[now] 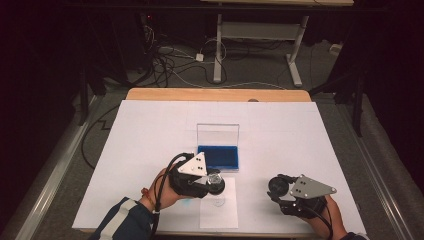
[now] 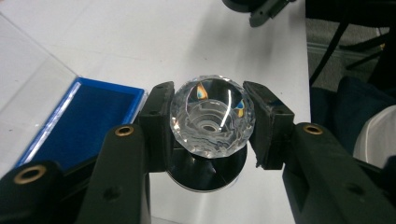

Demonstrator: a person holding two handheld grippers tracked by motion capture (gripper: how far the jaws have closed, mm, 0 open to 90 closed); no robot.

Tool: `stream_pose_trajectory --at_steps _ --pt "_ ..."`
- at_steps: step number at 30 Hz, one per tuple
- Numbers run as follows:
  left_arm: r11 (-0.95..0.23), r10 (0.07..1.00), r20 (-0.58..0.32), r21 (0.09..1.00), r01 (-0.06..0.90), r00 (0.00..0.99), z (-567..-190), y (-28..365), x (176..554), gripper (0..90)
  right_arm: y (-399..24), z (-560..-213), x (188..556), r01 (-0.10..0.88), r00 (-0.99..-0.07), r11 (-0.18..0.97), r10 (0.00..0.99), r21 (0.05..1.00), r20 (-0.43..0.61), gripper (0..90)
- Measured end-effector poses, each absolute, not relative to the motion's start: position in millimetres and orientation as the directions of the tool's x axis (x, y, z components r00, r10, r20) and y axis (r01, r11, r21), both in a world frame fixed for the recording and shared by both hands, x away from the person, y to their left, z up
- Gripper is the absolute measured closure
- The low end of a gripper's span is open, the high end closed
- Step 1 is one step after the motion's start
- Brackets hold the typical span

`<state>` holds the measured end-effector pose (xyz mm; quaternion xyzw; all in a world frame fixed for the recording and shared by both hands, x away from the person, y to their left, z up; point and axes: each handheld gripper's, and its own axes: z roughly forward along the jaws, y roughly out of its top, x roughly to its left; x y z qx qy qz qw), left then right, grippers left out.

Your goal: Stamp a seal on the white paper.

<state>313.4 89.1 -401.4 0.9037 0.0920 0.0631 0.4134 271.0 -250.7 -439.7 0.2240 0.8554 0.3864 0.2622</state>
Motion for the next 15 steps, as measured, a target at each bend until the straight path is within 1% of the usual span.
stream_pose_trajectory --at_steps 5,13,15 --pt "-0.661 0.186 0.023 0.743 0.108 0.982 -409.1 82.9 310.5 54.4 -250.7 -440.1 270.7 0.183 -0.764 0.604 0.584 0.775 -0.275 37.9" --pt "-0.69 0.174 0.013 0.715 0.112 0.985 -421.0 76.1 310.8 54.4 -250.9 -440.7 270.9 0.189 -0.765 0.607 0.583 0.772 -0.272 37.8" --pt "-0.69 0.174 -0.003 0.714 0.124 0.985 -426.0 76.2 312.1 54.4 -250.7 -441.1 270.9 0.19 -0.766 0.608 0.582 0.771 -0.271 37.8"
